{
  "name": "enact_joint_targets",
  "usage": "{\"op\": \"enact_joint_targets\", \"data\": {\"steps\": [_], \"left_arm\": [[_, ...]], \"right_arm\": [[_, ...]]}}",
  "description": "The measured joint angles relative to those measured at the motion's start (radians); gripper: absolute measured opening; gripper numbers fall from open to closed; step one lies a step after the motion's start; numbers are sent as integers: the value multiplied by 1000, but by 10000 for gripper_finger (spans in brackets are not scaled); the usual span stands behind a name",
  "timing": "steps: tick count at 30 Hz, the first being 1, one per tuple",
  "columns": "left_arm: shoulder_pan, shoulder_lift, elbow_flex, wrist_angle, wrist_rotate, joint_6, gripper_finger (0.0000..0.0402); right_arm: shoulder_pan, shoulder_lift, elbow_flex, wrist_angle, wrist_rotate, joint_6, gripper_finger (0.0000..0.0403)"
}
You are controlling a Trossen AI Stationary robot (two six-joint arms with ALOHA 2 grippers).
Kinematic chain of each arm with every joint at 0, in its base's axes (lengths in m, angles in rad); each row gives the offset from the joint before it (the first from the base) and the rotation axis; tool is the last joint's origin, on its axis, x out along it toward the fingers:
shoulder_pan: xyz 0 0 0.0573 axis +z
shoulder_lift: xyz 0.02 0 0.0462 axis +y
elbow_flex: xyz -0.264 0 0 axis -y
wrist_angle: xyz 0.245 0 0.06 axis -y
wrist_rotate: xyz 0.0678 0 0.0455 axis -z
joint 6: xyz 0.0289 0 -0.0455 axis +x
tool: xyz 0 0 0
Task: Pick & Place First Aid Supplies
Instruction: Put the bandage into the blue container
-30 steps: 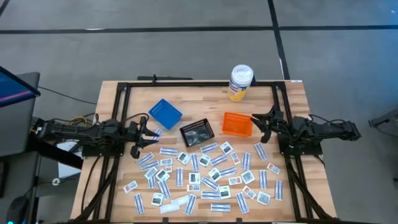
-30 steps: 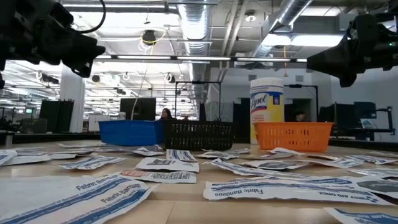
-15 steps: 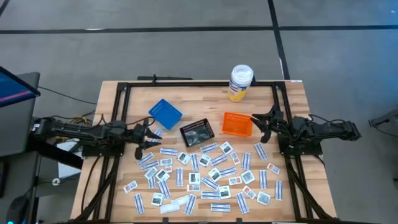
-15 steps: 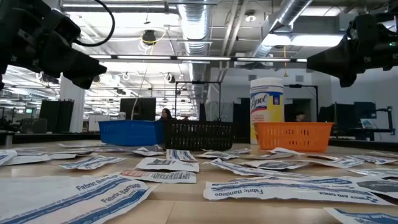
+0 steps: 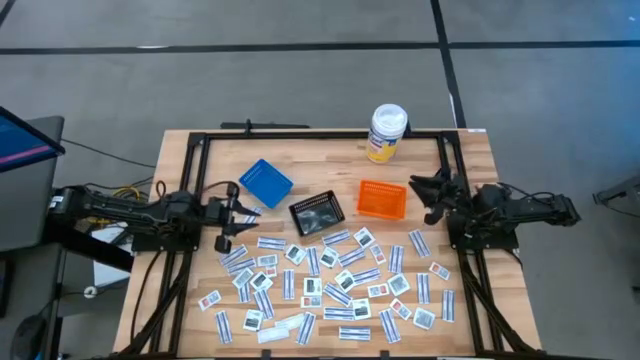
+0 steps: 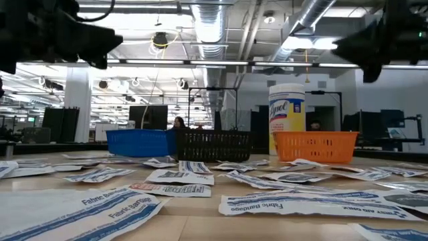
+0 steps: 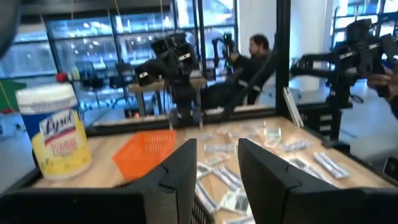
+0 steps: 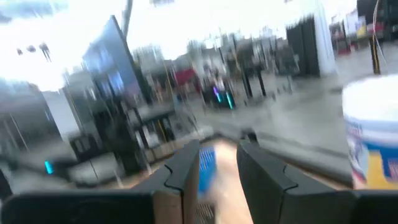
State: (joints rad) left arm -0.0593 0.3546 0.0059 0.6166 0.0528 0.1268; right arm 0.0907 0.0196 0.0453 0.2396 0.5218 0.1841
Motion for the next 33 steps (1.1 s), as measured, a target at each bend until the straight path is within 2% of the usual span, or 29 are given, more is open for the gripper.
{"op": "enact_joint_targets", "data": {"steps": [4, 9, 11, 15, 17, 21, 27, 31, 33], "left_arm": [[0, 0, 0, 20, -19, 4, 119], [0, 5, 0, 23, -53, 29, 119], [0, 7, 0, 57, -136, 100, 119], [1, 15, 47, 24, -456, 131, 119], [1, 32, 105, -128, -520, 131, 119], [0, 117, 266, -486, -527, 101, 119], [0, 292, 490, -889, -659, -75, 119], [3, 384, 576, -1134, -644, -259, 119], [25, 423, 596, -1233, -559, -351, 119]], "right_arm": [[-6, 0, 0, 178, 10, -14, 102], [-39, 0, 0, 336, 71, -201, 102], [-57, 0, 0, 382, 102, -295, 102], [-107, 0, 0, 430, 157, -445, 102], [-136, 0, 0, 431, 158, -452, 102], [-192, 0, 2, 456, 140, -419, 102], [-260, 32, 66, 450, -63, -317, 102], [-280, 108, 127, 402, -149, -322, 102], [-284, 162, 159, 385, -158, -336, 102]]}}
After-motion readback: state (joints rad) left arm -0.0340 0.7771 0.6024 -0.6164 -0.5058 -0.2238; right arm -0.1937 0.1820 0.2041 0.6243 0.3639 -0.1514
